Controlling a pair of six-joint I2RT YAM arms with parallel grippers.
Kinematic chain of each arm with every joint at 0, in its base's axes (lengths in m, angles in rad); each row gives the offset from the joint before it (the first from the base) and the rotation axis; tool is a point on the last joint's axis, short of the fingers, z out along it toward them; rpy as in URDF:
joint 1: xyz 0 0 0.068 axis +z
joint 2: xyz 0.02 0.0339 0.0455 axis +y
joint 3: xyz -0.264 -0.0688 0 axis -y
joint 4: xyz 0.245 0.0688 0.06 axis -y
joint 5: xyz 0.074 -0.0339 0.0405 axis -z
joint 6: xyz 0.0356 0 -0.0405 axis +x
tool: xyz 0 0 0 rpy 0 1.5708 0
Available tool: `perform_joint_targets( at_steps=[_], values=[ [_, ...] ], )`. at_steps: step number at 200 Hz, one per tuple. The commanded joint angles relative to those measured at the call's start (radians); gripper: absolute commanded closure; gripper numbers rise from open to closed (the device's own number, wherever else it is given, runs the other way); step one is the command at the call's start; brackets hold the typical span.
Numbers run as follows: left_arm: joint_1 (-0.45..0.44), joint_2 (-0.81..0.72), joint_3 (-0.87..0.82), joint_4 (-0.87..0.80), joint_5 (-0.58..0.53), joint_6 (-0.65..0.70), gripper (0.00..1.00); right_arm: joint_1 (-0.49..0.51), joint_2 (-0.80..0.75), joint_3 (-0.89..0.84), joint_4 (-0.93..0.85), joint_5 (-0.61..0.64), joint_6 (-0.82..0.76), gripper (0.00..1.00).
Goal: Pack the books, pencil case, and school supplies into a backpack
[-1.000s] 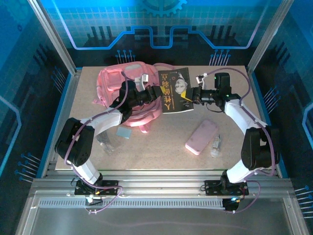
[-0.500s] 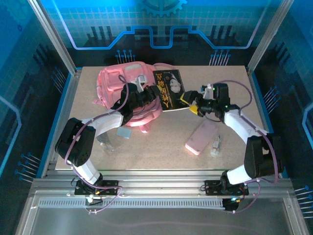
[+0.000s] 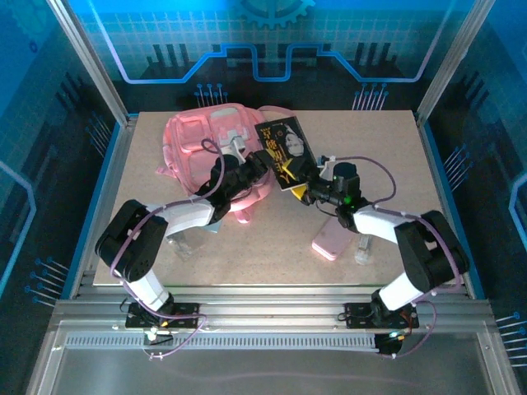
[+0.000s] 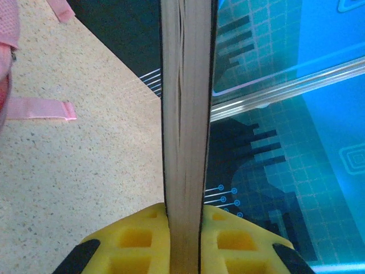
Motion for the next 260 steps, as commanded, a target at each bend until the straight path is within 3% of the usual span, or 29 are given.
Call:
perform_joint_targets(
  at_steps=[1, 28, 62, 79, 87, 119, 138, 153, 186, 235, 260],
  values=[
    [-0.016, -0.025, -0.005, 0.150, -0.063, -0.023, 1.00, 0.019, 0.045, -0.020, 0.258, 0.091, 0.106, 0.07],
    [-0.016, -0.043, -0.012, 0.119, -0.088, -0.006, 1.00, 0.021, 0.010, -0.038, 0.225, 0.128, 0.088, 0.46],
    [-0.013, -0.048, -0.025, 0.094, -0.109, 0.001, 1.00, 0.022, -0.065, -0.035, 0.101, 0.156, 0.022, 0.74],
    [-0.008, -0.045, -0.025, 0.083, -0.091, 0.002, 1.00, 0.018, -0.088, -0.031, 0.070, 0.161, -0.007, 1.00],
    [0.000, -0.050, -0.021, 0.062, -0.068, 0.010, 1.00, 0.014, -0.100, -0.027, 0.042, 0.160, -0.020, 1.00],
    [0.065, -0.108, 0.034, -0.180, 0.113, 0.173, 0.48, -0.040, -0.167, 0.001, -0.139, 0.115, -0.133, 1.00],
    [0.103, -0.162, 0.096, -0.449, 0.177, 0.373, 0.32, -0.084, -0.212, 0.044, -0.329, 0.059, -0.251, 1.00],
    [0.115, -0.190, 0.175, -0.701, 0.155, 0.566, 0.24, -0.121, -0.247, 0.073, -0.468, 0.031, -0.343, 1.00],
    [0.121, -0.149, 0.336, -1.088, 0.039, 0.878, 0.18, -0.191, -0.311, 0.087, -0.644, -0.014, -0.474, 1.00],
    [0.167, -0.022, 0.450, -1.268, -0.016, 1.094, 0.15, -0.295, -0.373, 0.092, -0.749, -0.087, -0.580, 1.00],
    [0.166, 0.084, 0.541, -1.362, -0.096, 1.190, 0.17, -0.319, -0.413, 0.090, -0.795, -0.076, -0.625, 1.00]
  ],
)
